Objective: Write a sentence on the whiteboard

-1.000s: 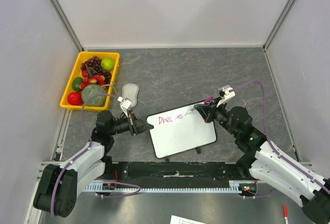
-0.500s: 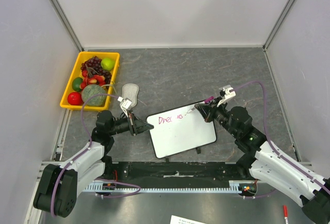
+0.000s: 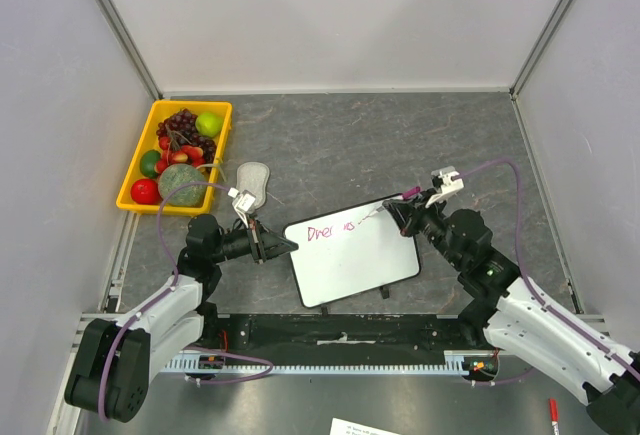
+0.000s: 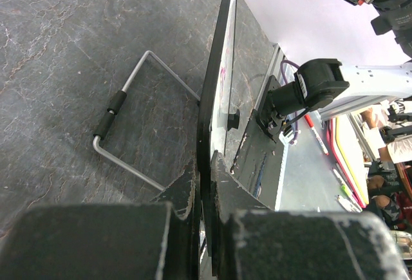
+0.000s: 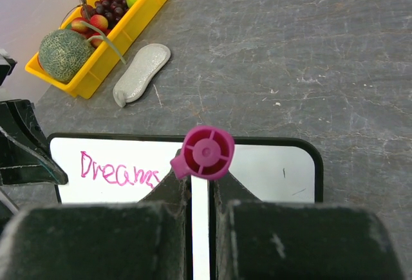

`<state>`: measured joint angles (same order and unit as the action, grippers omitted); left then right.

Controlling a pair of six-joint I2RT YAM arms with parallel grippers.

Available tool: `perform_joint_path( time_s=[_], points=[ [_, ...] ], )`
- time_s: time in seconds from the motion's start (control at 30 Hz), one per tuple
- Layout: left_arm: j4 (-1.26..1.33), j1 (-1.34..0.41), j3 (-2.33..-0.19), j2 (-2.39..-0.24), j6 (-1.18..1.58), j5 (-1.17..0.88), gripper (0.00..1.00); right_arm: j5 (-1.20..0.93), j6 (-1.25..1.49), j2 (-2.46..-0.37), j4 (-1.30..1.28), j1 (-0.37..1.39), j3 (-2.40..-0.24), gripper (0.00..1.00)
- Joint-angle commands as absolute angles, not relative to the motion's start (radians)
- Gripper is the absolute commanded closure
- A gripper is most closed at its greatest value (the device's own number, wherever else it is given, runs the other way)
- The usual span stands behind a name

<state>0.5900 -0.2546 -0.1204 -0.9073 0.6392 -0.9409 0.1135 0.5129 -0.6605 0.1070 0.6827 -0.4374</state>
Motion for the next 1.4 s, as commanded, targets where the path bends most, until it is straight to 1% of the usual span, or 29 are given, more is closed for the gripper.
perform_joint_path(
  time_s=[0.0,0.33,0.57,0.87,1.37],
  points=[
    [0.615,-0.256,-0.118,-0.911,0.571,-0.936,0.98,0.173,0.495,-0.637,0.084,0.68,-0.437,1.0],
    [0.618,-0.256,-0.118,-0.913,0.572,-0.936,0.98,0.153,0.518,-0.609,0.101,0.68,-0.489,1.0],
    [0.617,-0.256,-0.12,-0.911,0.571,-0.936,0.98,0.138,0.534,-0.647,0.149,0.68,-0.508,1.0],
    [0.617,-0.256,-0.118,-0.91,0.571,-0.936,0.98,0.146,0.538,-0.69,0.183,0.68,-0.482,1.0],
    [0.614,-0.256,-0.118,-0.905,0.569,-0.934,0.98,0.118,0.541,-0.647,0.123,0.68,-0.411,1.0]
  ],
)
